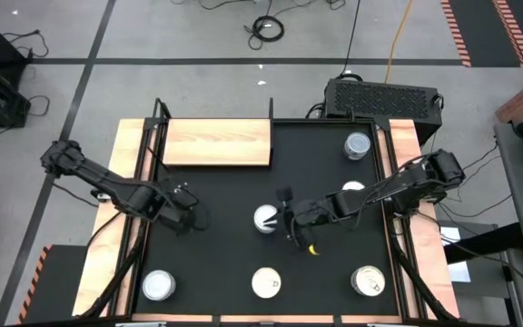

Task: Stack canned seafood by type on shelf
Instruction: Put the blue tuna can on the shelf

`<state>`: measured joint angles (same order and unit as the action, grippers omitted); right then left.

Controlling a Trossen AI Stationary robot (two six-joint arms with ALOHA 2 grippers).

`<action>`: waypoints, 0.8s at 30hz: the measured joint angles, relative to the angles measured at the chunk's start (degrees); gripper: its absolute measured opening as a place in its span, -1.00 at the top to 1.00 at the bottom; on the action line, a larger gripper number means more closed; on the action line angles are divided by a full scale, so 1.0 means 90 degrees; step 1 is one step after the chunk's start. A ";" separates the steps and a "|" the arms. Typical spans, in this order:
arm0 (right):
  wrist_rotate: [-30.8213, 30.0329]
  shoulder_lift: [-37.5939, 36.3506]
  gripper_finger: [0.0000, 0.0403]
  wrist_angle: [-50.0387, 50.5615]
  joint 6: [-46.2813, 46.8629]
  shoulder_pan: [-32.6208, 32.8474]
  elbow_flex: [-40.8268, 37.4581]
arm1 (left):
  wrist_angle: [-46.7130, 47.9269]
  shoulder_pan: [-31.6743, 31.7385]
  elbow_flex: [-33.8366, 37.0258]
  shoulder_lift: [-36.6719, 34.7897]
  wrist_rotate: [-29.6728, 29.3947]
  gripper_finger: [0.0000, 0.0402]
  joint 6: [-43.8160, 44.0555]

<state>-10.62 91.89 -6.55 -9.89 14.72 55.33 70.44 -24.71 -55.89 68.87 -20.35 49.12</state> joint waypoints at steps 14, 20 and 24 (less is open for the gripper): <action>-0.0337 -0.0048 0.87 0.0252 -0.0180 -0.0005 0.0000 | 0.0383 -0.0016 -0.0035 0.1011 0.0693 0.29 -0.0133; -0.0342 -0.0052 0.87 0.0334 -0.0195 -0.0005 0.0000 | 0.0336 -0.0227 -0.0035 0.1247 0.0333 0.24 -0.0162; -0.0342 -0.0053 0.87 0.0508 -0.0201 -0.0010 0.0000 | 0.0330 -0.0360 0.0022 0.1385 0.0013 0.24 0.0000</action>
<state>-13.70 91.42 -1.97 -11.70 14.63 55.33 73.41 -27.95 -55.70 81.33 -20.23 49.12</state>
